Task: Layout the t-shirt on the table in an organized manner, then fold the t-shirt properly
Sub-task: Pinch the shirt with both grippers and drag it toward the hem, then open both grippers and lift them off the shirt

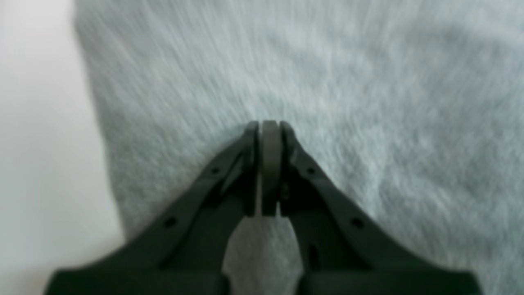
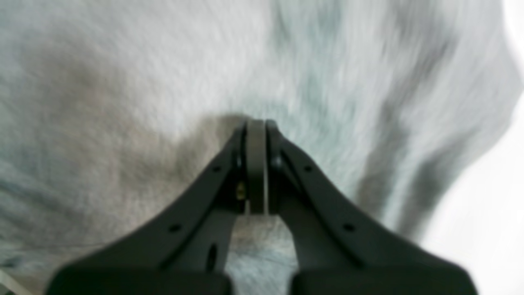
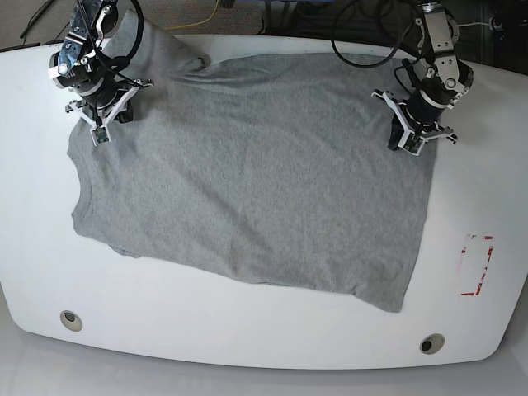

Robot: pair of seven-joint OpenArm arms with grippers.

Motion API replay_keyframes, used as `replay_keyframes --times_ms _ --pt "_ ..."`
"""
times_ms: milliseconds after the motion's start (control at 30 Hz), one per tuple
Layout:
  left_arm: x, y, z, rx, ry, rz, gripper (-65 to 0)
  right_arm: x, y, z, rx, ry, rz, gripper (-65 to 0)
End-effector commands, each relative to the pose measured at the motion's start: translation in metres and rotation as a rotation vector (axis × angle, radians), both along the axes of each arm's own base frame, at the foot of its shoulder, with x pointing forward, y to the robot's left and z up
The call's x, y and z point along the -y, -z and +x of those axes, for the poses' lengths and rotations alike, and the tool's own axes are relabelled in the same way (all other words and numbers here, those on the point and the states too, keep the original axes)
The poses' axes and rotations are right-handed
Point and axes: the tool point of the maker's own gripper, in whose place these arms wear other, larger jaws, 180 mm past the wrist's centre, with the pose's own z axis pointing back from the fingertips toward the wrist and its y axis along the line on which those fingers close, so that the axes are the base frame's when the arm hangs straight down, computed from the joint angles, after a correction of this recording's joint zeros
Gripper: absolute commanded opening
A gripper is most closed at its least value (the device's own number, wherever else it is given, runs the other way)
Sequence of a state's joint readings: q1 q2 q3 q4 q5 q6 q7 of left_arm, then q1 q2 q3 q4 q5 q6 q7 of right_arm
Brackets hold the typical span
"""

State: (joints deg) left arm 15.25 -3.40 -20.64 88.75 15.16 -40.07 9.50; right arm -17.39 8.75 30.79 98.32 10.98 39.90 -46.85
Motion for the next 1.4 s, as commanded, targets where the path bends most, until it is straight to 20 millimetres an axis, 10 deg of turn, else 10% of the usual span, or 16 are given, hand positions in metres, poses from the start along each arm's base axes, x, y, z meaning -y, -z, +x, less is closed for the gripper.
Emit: replay_keyframes --times_ms 0,367,1367 --pt "-0.006 0.007 -0.002 -0.028 -0.005 0.016 -65.0 0.001 0.003 0.005 0.026 0.012 0.033 -65.0" --pt "-0.021 0.025 0.026 -0.064 -0.024 0.005 -65.0 0.014 0.034 0.022 -0.021 0.073 0.108 -65.0" --pt "-0.021 0.009 0.119 -0.020 -0.043 -0.049 -65.0 0.018 0.023 0.131 0.130 0.056 0.207 -65.0"
